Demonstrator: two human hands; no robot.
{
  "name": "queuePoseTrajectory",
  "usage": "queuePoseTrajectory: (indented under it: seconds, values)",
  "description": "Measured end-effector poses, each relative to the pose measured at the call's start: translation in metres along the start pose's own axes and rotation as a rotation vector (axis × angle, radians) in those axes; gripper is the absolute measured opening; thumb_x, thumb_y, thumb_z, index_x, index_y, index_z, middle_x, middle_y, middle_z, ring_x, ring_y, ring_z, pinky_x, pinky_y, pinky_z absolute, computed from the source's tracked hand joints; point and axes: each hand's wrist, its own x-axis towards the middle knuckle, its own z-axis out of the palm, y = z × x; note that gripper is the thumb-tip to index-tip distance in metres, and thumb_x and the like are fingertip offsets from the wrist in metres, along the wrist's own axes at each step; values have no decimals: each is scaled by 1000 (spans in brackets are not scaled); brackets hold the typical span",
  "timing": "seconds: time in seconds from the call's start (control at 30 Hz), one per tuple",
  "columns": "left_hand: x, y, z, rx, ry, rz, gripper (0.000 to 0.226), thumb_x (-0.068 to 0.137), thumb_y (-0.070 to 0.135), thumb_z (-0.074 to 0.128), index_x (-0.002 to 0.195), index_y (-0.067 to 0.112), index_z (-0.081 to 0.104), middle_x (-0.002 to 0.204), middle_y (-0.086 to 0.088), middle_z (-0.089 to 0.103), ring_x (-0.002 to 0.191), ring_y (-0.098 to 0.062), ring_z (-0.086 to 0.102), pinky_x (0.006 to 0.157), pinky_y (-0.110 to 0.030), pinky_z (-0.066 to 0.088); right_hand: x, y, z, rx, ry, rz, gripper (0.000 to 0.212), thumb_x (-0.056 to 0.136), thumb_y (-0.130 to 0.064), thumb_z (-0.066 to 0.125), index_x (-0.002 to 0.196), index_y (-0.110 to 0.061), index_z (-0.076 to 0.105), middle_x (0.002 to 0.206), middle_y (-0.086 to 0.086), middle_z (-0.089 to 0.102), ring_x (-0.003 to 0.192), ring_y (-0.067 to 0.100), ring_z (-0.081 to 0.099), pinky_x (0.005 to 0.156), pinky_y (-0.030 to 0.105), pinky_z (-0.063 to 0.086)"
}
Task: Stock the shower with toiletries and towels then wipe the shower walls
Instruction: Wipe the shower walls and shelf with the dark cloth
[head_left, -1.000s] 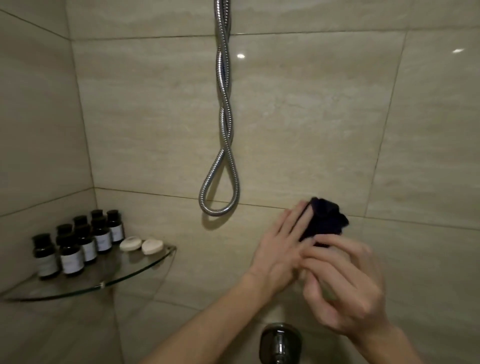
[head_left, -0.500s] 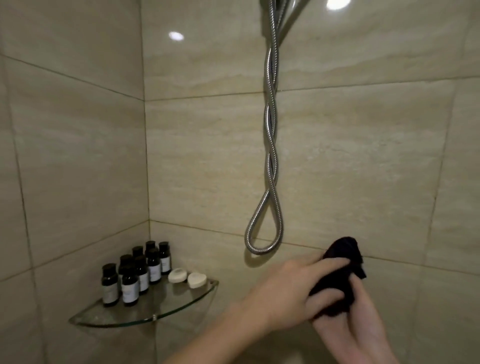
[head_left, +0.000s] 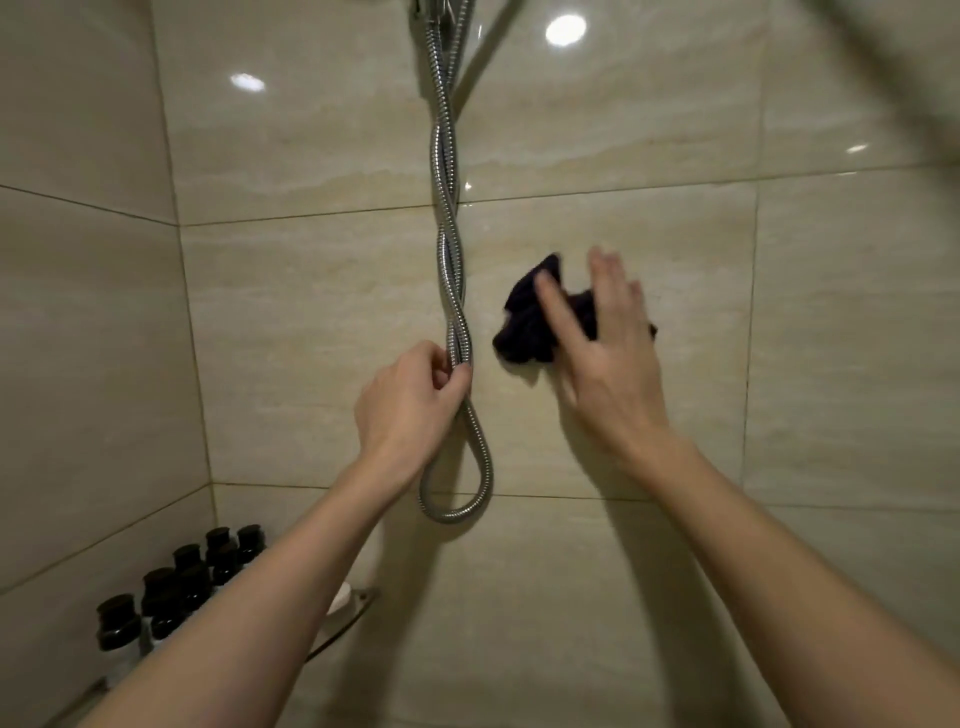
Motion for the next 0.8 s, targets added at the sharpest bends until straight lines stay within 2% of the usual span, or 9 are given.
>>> queuePoseTrajectory:
  seconds: [0.1, 0.17, 0.2, 0.27, 0.37, 0.47, 0.57, 0.67, 0.8]
  values:
    - [8, -9, -11, -27, -54, -8, 19, 90, 43, 59, 86, 24, 62, 73, 12, 65, 81, -22, 66, 68, -35, 50, -49, -13, 19, 69, -14, -273, 44, 95, -5, 57, 138, -14, 61, 148, 30, 45, 139, 47, 41, 116, 59, 28]
    - [15, -20, -24, -49, -71, -41, 20, 87, 41, 60, 81, 23, 61, 69, 10, 66, 78, -23, 66, 68, -35, 51, -98, -29, 29, 142, -110, -492, 29, 98, -6, 58, 124, -12, 70, 139, 28, 55, 132, 45, 51, 109, 58, 38]
    - [18, -26, -31, -55, -72, -51, 22, 86, 43, 60, 79, 23, 61, 68, 9, 67, 76, -23, 67, 70, -36, 52, -122, -38, 32, 180, -184, -638, 24, 100, -7, 57, 117, -13, 72, 135, 26, 59, 129, 42, 54, 111, 56, 38]
    - [17, -33, -39, -68, -75, -54, 23, 85, 45, 61, 79, 23, 62, 67, 9, 68, 75, -22, 68, 72, -37, 54, -159, -53, 36, 243, -342, -928, 23, 104, -10, 50, 105, -16, 73, 126, 19, 65, 125, 36, 57, 122, 48, 27]
    - [8, -31, -43, -54, -97, -17, 22, 88, 40, 57, 78, 21, 60, 67, 6, 64, 75, -26, 64, 69, -37, 50, -164, -55, 37, 175, -462, -1103, 28, 108, -13, 42, 104, -23, 68, 130, 11, 63, 135, 29, 49, 126, 43, 15]
    - [6, -33, -56, -67, -134, 21, 33, 82, 47, 52, 72, 17, 61, 57, 4, 57, 64, -23, 58, 62, -36, 45, -101, -29, 37, 222, -294, -941, 22, 105, -11, 50, 108, -19, 71, 138, 19, 60, 137, 32, 49, 118, 48, 34]
    - [7, -40, -81, -189, -204, 71, 46, 75, 61, 52, 72, 17, 65, 56, -3, 56, 57, -16, 49, 62, -41, 45, -5, -13, 28, 129, -8, -587, 23, 96, -14, 64, 117, -20, 74, 137, 21, 56, 121, 38, 55, 93, 50, 48]
    - [2, -43, -99, -259, -258, 115, 46, 80, 57, 58, 75, 13, 68, 69, -15, 66, 61, -13, 51, 64, -41, 45, 68, -24, 16, -46, 147, -165, 38, 89, -28, 66, 126, -30, 67, 117, 13, 55, 98, 33, 44, 76, 42, 36]
    - [-3, -45, -101, -372, -309, 92, 34, 93, 35, 67, 83, 3, 70, 69, -6, 60, 64, -6, 49, 63, -27, 38, 79, -56, 24, -70, 107, -21, 44, 85, -28, 62, 129, -27, 64, 114, 12, 63, 98, 34, 53, 78, 41, 35]
